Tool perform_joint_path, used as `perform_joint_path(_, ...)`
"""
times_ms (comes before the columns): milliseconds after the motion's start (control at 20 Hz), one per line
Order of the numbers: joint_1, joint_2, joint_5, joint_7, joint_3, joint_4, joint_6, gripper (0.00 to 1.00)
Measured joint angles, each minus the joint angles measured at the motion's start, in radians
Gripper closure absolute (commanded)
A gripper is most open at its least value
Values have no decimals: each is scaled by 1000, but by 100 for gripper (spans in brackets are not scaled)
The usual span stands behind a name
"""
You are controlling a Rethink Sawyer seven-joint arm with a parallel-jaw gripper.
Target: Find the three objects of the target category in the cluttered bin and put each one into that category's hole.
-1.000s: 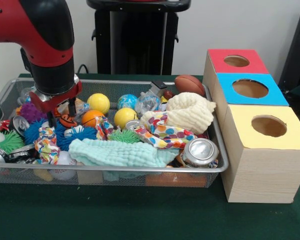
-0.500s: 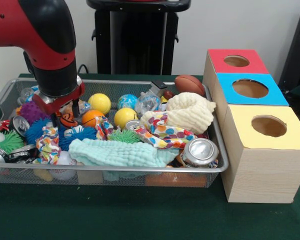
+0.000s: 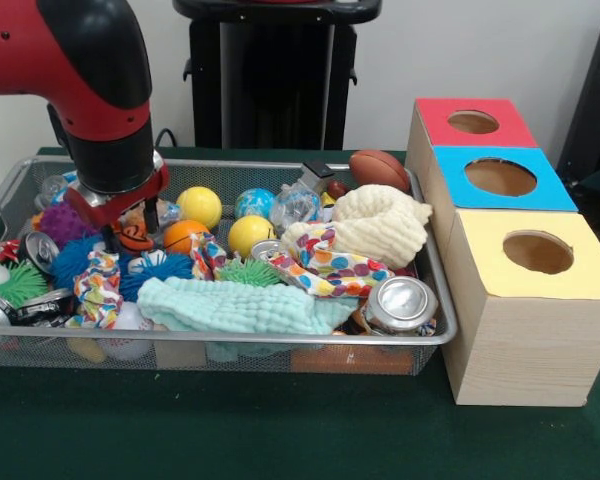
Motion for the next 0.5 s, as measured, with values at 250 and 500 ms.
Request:
perform_joint_path(250, 1, 0, 0, 0, -6, 1, 0, 0)
perform_joint_path(500, 3, 0, 0, 0, -13, 2, 0, 0)
